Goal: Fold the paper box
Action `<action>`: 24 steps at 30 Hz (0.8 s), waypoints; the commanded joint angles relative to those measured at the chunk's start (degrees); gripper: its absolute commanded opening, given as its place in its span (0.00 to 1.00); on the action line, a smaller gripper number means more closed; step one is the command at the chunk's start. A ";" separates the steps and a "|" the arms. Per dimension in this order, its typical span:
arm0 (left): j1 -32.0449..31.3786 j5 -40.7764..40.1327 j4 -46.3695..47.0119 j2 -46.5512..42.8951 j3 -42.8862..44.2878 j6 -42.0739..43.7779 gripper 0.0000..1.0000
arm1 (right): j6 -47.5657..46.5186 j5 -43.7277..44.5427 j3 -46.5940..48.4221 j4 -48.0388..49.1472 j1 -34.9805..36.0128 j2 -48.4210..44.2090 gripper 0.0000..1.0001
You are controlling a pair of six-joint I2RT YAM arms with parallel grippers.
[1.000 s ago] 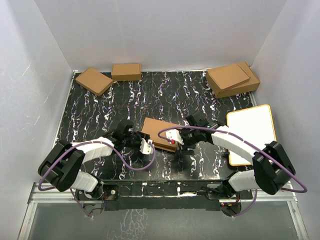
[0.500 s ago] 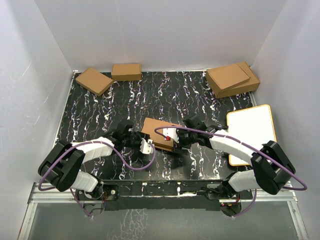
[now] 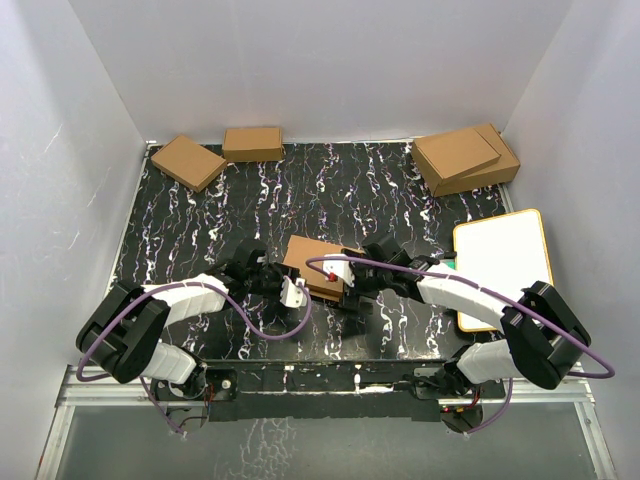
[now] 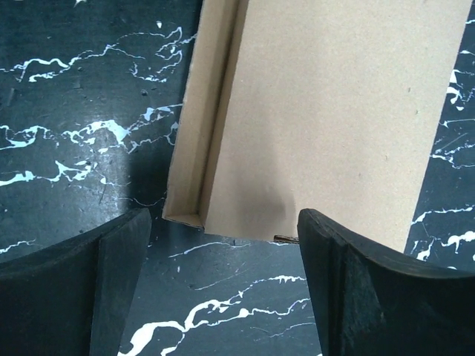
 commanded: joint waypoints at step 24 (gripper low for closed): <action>-0.61 3.88 -5.18 1.51 -1.62 -1.56 0.40 | 0.32 14.91 -4.67 13.34 6.42 0.29 0.82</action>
